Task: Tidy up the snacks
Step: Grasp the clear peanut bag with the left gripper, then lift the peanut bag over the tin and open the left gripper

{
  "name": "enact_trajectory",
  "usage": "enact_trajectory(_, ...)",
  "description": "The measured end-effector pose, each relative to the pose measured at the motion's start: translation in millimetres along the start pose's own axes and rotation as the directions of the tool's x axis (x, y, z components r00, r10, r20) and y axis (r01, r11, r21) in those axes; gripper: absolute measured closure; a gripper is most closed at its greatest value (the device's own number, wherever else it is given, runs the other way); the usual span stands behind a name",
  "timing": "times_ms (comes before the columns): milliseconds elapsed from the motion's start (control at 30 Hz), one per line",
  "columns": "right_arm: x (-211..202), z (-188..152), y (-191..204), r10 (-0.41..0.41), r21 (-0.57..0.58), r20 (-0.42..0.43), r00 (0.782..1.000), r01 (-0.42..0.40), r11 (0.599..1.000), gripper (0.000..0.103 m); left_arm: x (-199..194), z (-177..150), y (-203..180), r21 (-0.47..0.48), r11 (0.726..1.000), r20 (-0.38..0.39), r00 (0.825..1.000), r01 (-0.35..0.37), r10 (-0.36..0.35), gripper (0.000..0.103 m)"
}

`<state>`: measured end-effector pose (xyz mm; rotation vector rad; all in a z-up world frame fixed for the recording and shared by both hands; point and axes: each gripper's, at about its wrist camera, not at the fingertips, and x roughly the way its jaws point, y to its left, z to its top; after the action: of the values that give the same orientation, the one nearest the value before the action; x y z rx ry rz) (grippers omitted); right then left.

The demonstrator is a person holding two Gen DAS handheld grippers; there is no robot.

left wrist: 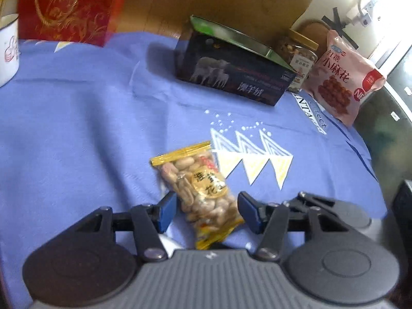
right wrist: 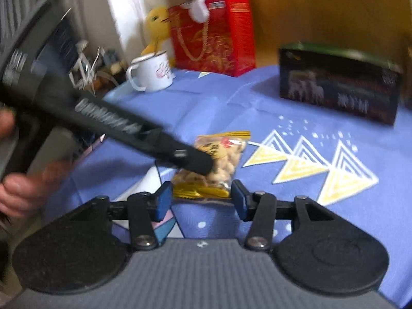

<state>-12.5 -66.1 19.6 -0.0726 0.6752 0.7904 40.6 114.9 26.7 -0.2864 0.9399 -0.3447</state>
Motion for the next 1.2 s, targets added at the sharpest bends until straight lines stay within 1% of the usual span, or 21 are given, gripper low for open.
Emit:
enact_trajectory(33, 0, -1, 4, -0.021, -0.035, 0.001, 1.0, 0.021, 0.999, 0.051, 3, 1, -6, 0.02, 1.0, 0.005, 1.0, -0.011, 0.011, 0.053)
enact_trajectory(67, 2, -2, 0, -0.039, -0.064, 0.005, 0.999, 0.04, 0.997, 0.06, 7, 2, -11, 0.036, 0.999, 0.011, 1.0, -0.022, 0.022, 0.056)
enact_trajectory(100, 3, -4, 2, -0.076, -0.092, 0.018, 0.997, 0.077, 0.993, 0.069, 10, 4, -15, 0.04, 0.999, 0.014, 1.0, -0.028, 0.027, 0.06)
enact_trajectory(133, 3, -7, 4, -0.101, -0.108, 0.03, 0.994, 0.104, 0.989, 0.074, 14, 7, -19, 0.044, 0.999, 0.014, 1.0, -0.028, 0.027, 0.062)
enact_trajectory(167, 3, -8, 4, -0.116, -0.109, 0.043, 0.992, 0.12, 0.987, 0.085, 17, 11, -23, 0.048, 0.999, 0.016, 1.0, -0.024, 0.023, 0.065)
enact_trajectory(200, 3, -8, 0, -0.119, -0.103, 0.05, 0.992, 0.124, 0.987, 0.086, 19, 14, -24, 0.049, 0.999, 0.015, 1.0, -0.016, 0.015, 0.065)
enact_trajectory(300, 4, -4, -9, -0.157, -0.078, 0.088, 0.984, 0.164, 0.983, 0.087, 23, 29, -33, 0.066, 0.998, 0.031, 0.999, 0.007, -0.009, 0.067)
enact_trajectory(400, 1, 8, -19, -0.191, -0.053, 0.148, 0.97, 0.2, 0.978, 0.087, 16, 48, -43, 0.093, 0.995, 0.078, 0.996, 0.04, -0.048, 0.067)
enact_trajectory(533, -5, 38, -36, -0.243, -0.061, 0.245, 0.939, 0.265, 0.962, 0.087, 7, 86, -60, 0.132, 0.989, 0.159, 0.983, 0.071, -0.091, 0.067)
enact_trajectory(667, 3, 80, -67, -0.302, -0.06, 0.299, 0.905, 0.333, 0.941, 0.088, 18, 137, -78, 0.165, 0.982, 0.226, 0.966, 0.089, -0.125, 0.067)
enact_trajectory(733, 14, 100, -92, -0.322, -0.029, 0.295, 0.9, 0.345, 0.938, 0.087, 32, 160, -88, 0.185, 0.979, 0.247, 0.961, 0.081, -0.126, 0.064)
enact_trajectory(767, 22, 110, -105, -0.333, -0.013, 0.292, 0.897, 0.352, 0.936, 0.087, 44, 172, -92, 0.19, 0.979, 0.26, 0.958, 0.067, -0.116, 0.058)
enact_trajectory(800, 27, 116, -117, -0.354, 0.001, 0.295, 0.887, 0.37, 0.929, 0.084, 53, 180, -94, 0.187, 0.981, 0.269, 0.958, 0.052, -0.102, 0.054)
enact_trajectory(833, 32, 121, -128, -0.384, 0.013, 0.294, 0.875, 0.398, 0.917, 0.082, 67, 189, -94, 0.178, 0.984, 0.261, 0.962, 0.033, -0.08, 0.054)
enact_trajectory(867, 35, 121, -139, -0.413, 0.026, 0.271, 0.87, 0.422, 0.906, 0.08, 80, 196, -93, 0.16, 0.987, 0.233, 0.971, 0.016, -0.054, 0.054)
enact_trajectory(900, 36, 121, -147, -0.432, 0.049, 0.253, 0.866, 0.435, 0.899, 0.079, 88, 198, -89, 0.139, 0.99, 0.211, 0.977, 0.004, -0.033, 0.057)
enact_trajectory(933, 32, 119, -154, -0.435, 0.085, 0.247, 0.866, 0.428, 0.9, 0.079, 93, 197, -85, 0.115, 0.993, 0.194, 0.981, -0.002, -0.021, 0.058)
enact_trajectory(967, 24, 113, -158, -0.418, 0.117, 0.256, 0.872, 0.401, 0.909, 0.079, 93, 192, -81, 0.105, 0.994, 0.197, 0.98, 0.014, -0.035, 0.058)
enact_trajectory(1000, 17, 108, -160, -0.405, 0.139, 0.266, 0.875, 0.381, 0.914, 0.079, 90, 185, -78, 0.101, 0.995, 0.208, 0.977, 0.026, -0.046, 0.058)
enact_trajectory(1100, -1, 91, -159, -0.407, 0.188, 0.273, 0.871, 0.367, 0.911, 0.079, 75, 166, -72, 0.087, 0.996, 0.241, 0.97, 0.005, -0.026, 0.058)
enact_trajectory(1200, -16, 73, -152, -0.399, 0.277, 0.25, 0.882, 0.33, 0.903, 0.079, 53, 139, -78, 0.106, 0.992, 0.286, 0.957, -0.067, 0.034, 0.058)
